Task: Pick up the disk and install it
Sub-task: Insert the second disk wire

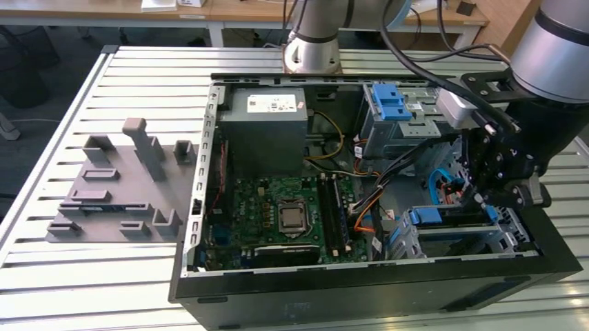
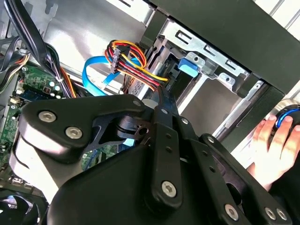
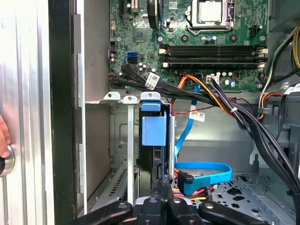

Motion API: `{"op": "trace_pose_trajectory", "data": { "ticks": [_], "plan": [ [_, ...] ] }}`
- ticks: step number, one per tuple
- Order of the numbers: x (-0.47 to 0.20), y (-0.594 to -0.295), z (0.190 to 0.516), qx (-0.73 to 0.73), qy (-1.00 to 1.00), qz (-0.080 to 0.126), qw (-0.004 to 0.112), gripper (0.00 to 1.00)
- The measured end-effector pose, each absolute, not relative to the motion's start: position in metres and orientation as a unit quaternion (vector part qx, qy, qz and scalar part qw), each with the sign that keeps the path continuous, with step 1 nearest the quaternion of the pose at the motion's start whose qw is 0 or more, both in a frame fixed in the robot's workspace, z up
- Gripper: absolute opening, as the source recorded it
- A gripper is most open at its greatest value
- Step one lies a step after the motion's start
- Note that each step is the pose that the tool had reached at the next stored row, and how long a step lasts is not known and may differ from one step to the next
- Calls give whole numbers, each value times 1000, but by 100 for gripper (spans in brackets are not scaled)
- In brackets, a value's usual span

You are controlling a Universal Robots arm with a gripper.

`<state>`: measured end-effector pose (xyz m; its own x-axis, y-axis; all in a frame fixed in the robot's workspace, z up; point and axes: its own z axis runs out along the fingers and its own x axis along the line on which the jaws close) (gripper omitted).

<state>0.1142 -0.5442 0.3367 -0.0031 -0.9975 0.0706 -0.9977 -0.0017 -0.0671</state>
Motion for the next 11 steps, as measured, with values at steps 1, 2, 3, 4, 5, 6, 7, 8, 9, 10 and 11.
{"op": "trace_pose_trajectory", "data": {
  "ticks": [1,2,3,4,5,6,7,8,9,10,11],
  "plan": [
    [114,-544,337,706,-707,49,1,11],
    [114,-544,337,706,-706,49,1,11],
    [114,-544,338,706,-706,49,1,11],
    [114,-544,339,706,-707,49,1,11],
    [114,-544,339,706,-706,49,1,11],
    [114,-544,340,706,-707,49,1,11],
    [114,-544,341,706,-707,49,1,11],
    [114,-544,342,706,-707,49,1,11],
    [114,-544,342,706,-707,49,1,11],
    [114,-544,343,706,-707,49,1,11],
    [114,-544,344,706,-707,49,1,11]
  ]
}}
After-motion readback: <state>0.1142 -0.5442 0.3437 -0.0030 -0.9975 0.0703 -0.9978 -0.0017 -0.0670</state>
